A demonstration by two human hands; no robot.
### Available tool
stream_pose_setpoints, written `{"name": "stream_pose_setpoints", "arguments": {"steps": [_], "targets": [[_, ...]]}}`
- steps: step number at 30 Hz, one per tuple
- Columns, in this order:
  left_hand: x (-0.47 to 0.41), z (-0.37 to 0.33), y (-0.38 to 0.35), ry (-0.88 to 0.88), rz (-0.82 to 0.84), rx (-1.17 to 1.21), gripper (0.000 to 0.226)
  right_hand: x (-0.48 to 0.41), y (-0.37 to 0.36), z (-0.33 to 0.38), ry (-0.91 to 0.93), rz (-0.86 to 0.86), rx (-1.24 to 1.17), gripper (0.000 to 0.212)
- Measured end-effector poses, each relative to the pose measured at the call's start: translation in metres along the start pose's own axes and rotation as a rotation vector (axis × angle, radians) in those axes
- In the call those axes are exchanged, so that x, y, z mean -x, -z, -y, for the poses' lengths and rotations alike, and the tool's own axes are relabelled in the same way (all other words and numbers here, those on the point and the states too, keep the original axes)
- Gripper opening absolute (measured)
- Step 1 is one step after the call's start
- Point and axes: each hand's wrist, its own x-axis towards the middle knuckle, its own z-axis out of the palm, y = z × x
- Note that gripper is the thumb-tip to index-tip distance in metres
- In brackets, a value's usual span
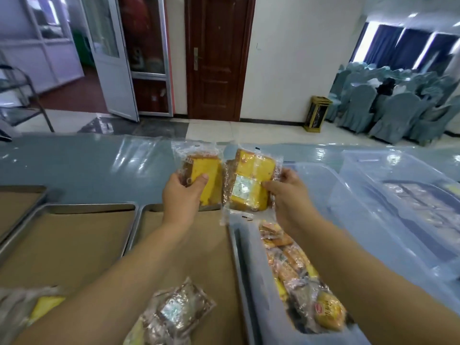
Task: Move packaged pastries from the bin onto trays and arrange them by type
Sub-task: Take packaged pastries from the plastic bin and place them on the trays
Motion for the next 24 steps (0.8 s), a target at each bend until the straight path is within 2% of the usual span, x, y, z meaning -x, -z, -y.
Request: {"name": "stream_pose_setpoints", "arguments": {"steps": [5,8,12,15,18,21,24], "targets": [[-0.009,0.026,0.079,0.092,0.028,-0.074,0.016,0.033,-0.072,-0.039,-0.053,-0.028,-0.064,0.031],[-0.009,0.045,0.122,0.218,0.104,-0.050,0.020,0.047,-0.109,-0.074,-0.124,-0.014,-0.063,0.030],[-0.002,0.074,0.167,0.465,0.187,-0.059,0.020,0.063,-0.149,-0.124,-0.324,-0.025,-0.056,0.026],[0.004,0.100,0.195,0.548,0.239,-0.190,0.026,0.077,-0.173,-0.155,-0.441,0.024,-0.042,0.024],[0.006,0.122,0.222,0.649,0.209,-0.270,0.030,0.090,-0.195,-0.180,-0.507,0.114,-0.063,0.028],[0.004,0.135,0.247,0.765,0.115,-0.219,0.020,0.098,-0.217,-0.202,-0.524,0.192,0.112,0.015],[0.001,0.141,0.270,0.788,0.036,-0.235,0.025,0.097,-0.238,-0.218,-0.545,0.225,0.203,0.015]]}}
